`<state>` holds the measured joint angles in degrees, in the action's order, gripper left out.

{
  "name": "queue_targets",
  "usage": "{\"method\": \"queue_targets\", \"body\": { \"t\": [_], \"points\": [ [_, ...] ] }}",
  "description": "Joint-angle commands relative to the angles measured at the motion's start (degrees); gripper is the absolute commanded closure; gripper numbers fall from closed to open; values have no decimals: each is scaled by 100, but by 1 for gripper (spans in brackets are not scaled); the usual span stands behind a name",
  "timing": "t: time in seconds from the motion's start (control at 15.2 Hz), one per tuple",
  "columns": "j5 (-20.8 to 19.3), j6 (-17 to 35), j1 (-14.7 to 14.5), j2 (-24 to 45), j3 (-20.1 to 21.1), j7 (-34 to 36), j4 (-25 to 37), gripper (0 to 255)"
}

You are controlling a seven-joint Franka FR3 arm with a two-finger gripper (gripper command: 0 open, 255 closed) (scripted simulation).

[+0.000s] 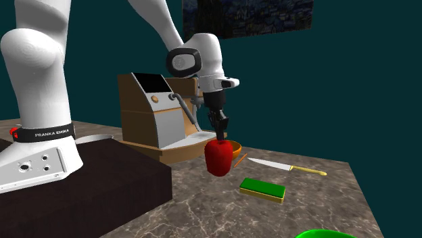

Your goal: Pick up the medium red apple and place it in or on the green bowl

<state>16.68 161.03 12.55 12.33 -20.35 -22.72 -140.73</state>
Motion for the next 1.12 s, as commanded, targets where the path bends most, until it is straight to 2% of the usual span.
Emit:
{"method": "queue_targets", "body": {
  "t": [0.0,0.46,1.06],
  "points": [
    [-210,-139,-94,-166,-115,176,-13,255],
    [-859,-641,-245,-717,-366,661,-1,255],
    [-1483,-1341,-265,-1358,-449,1124,132,255]
  ]
}}
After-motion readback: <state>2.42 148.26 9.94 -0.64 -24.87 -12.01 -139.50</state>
